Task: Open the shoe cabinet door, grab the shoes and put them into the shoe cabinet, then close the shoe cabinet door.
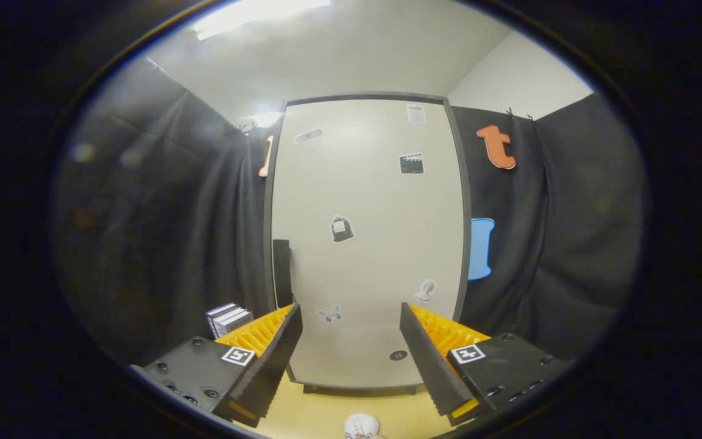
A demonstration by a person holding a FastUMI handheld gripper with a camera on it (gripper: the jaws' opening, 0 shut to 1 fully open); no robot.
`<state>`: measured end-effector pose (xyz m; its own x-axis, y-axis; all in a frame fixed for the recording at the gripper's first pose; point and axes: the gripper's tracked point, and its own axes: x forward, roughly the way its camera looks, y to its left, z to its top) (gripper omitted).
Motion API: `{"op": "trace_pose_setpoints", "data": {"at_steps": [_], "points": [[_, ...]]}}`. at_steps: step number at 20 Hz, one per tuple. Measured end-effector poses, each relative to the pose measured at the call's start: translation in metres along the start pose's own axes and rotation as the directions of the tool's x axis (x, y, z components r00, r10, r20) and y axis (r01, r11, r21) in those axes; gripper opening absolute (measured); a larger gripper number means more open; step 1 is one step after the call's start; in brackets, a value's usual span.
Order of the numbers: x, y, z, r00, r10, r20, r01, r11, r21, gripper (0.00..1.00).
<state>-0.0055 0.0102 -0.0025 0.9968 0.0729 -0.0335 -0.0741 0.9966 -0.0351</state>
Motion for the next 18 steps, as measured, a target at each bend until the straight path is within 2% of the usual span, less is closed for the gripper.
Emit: {"op": "trace_pose_setpoints", "data": {"at_steps": [6, 12, 18], "points": [[0.021, 0.024, -0.006, 0.999, 0.048, -0.020, -0.047, 0.998, 0.034, 1.00], [0.084, 0.083, -0.011, 0.999, 0.035, -0.003, -0.035, 0.998, 0.047, 1.00], [0.138, 0.112, -0.023, 0.999, -0.035, -0.001, 0.035, 0.999, 0.032, 1.00]]}}
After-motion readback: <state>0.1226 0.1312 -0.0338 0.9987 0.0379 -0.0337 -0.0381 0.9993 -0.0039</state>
